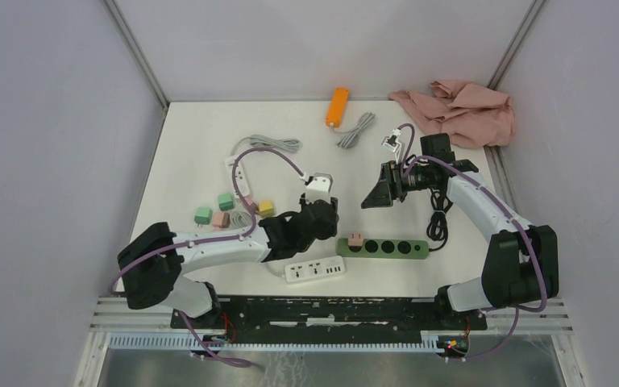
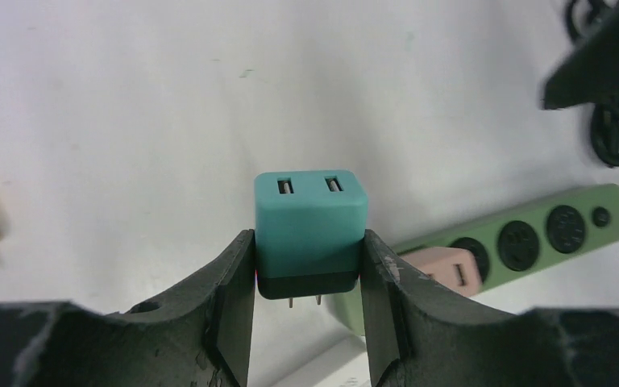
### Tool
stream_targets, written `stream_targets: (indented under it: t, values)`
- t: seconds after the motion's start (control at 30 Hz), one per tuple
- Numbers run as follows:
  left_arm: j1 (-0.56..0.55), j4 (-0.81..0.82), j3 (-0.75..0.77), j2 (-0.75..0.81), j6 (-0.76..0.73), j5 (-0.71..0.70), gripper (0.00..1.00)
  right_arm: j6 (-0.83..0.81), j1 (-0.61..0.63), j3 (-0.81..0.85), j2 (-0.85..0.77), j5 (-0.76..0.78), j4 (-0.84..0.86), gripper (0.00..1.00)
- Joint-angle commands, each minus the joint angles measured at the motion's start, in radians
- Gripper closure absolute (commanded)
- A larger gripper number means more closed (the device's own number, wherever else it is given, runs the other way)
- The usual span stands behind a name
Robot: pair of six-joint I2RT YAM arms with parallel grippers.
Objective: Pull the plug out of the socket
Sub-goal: Place the plug at the center of the board.
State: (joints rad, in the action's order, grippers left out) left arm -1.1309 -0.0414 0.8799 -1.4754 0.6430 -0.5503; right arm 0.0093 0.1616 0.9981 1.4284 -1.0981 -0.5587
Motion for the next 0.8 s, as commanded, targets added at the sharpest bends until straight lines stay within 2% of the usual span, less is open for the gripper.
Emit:
stream_targets:
  t: [0.0,0.2,0.37,0.6,0.77]
  values:
    - [0.085,-0.001,-0.084,0.112,-0.007,-0.057,0.97,-0.025,-0.001,0.022,-0.028,-0.021,0.002,0.25]
    - [0.278,0.01,-0.241,0.254,0.035,0.022,0.97,-0.026,-0.001,0.023,-0.025,-0.017,0.0,0.25]
    - [0.4,-0.011,-0.319,0.344,0.05,0.027,0.97,-0.029,-0.001,0.022,-0.021,-0.011,-0.003,0.26]
    - [0.536,-0.012,-0.378,0.364,0.059,0.068,0.97,-0.031,-0.001,0.022,-0.017,-0.009,-0.003,0.26]
    - [0.58,-0.012,-0.395,0.352,0.07,0.069,0.97,-0.031,-0.001,0.022,-0.013,-0.007,-0.004,0.26]
